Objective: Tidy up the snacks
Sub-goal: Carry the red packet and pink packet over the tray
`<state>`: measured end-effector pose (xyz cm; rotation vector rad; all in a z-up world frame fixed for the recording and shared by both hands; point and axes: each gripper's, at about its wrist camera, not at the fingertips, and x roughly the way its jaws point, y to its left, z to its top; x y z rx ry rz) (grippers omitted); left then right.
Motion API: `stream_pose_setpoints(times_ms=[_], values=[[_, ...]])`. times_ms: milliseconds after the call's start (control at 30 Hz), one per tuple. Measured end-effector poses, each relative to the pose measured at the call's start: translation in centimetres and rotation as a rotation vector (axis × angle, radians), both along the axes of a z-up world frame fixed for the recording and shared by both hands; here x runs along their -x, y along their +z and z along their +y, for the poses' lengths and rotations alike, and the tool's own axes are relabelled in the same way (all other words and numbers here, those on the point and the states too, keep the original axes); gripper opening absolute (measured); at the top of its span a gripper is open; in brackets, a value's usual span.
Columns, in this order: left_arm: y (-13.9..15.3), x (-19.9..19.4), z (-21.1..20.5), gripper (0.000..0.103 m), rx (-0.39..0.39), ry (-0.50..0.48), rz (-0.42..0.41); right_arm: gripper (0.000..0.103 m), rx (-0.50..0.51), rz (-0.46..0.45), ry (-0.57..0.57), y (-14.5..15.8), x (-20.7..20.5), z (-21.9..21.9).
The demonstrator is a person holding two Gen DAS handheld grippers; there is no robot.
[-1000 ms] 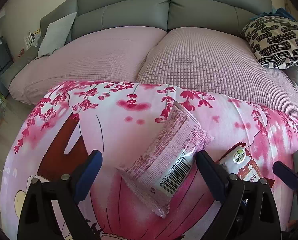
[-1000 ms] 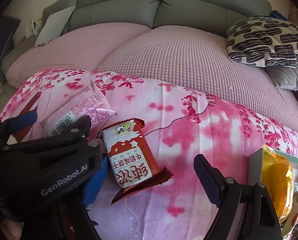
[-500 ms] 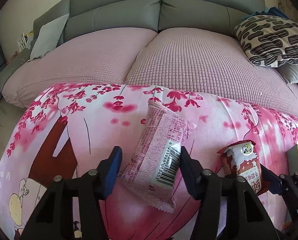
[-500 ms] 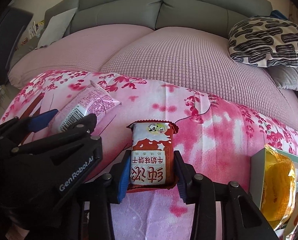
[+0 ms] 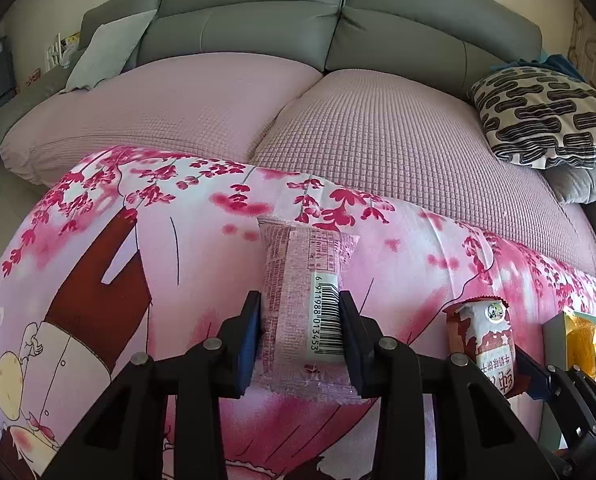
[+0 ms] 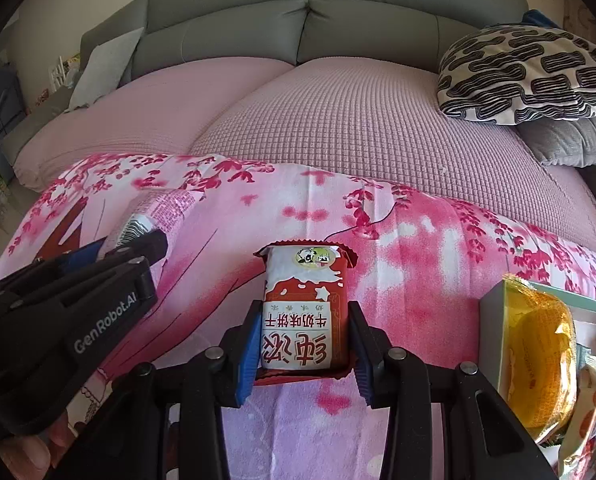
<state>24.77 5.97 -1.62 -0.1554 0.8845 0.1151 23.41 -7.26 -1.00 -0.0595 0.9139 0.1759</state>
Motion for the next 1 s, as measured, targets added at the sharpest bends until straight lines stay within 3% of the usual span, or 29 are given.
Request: stream_pose_setpoints(times_ms=[300, 633, 1000], values=[[1.4, 1.3, -0.2, 0.039, 0.050, -0.015, -0.046, 0.042, -0.032, -0.035, -0.027, 1.7, 1.2, -1.5], [4.2, 3.0, -1.9, 0.039, 0.051, -0.056, -0.121, 0.042, -0.054, -0.065, -0.085, 3.7, 2.3, -3.6], [7.3, 4.9, -7.4, 0.039, 0.064, -0.249, -0.192, 0.042, -0.057, -0.058, -0.232, 5.2, 5.0, -9.1]])
